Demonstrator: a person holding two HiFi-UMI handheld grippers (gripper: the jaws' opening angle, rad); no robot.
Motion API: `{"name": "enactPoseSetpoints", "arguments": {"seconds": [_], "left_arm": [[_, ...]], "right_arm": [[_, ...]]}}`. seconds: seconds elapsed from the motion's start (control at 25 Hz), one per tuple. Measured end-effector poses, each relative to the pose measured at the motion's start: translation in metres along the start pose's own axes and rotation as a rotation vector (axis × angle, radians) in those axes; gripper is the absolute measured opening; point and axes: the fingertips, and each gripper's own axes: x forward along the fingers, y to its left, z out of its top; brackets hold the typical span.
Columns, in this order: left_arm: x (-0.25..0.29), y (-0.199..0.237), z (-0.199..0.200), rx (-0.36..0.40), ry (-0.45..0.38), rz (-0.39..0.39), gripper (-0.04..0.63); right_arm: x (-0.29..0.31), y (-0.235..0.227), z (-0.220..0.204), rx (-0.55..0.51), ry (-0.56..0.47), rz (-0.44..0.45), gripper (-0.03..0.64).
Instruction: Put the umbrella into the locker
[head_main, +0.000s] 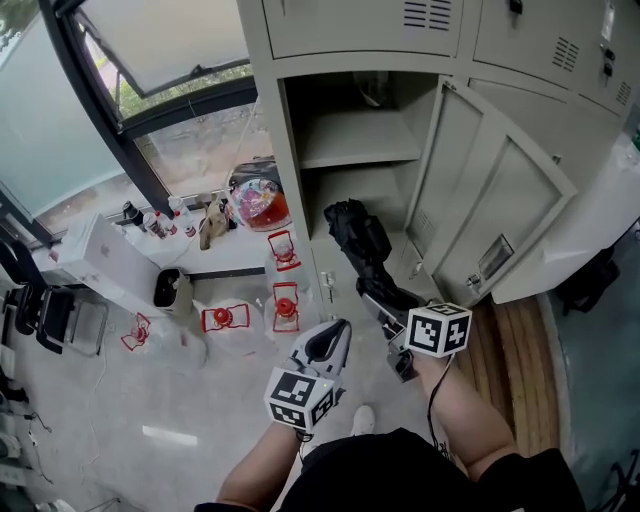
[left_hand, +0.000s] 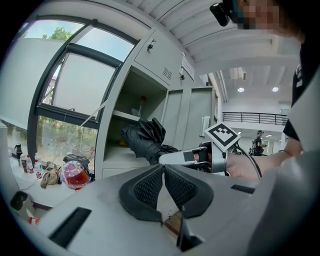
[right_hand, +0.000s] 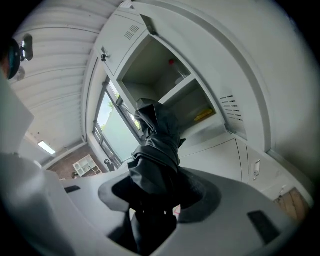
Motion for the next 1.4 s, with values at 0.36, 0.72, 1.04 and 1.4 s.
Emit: {"name": "enactPoseSetpoints", "arguments": {"seconds": [0.36, 0.72, 1.04, 1.4], "left_arm": [[0.018, 0.002, 0.006, 0.007, 0.002, 0.043, 0.028], [0.043, 0.01, 0.005, 0.03, 0.023, 0.027, 0.028], [0.059, 0.034, 0.013, 0.047, 0.022, 0.003, 0.028], [0.074, 0.059, 0.019, 0.045, 0.033, -0.018, 0.028]], "right_arm": [[0.025, -0.019, 0.018, -0.101, 0.044, -0.024, 0.261], [0.06, -0.038, 0.039, -0.213, 0.063, -0.071, 0.261], [0.093, -0.06, 0.055, -0.301, 0.089, -0.136, 0.261], [0.126, -0.079, 0.076, -0.426, 0.123, -0.214, 0.261]]}}
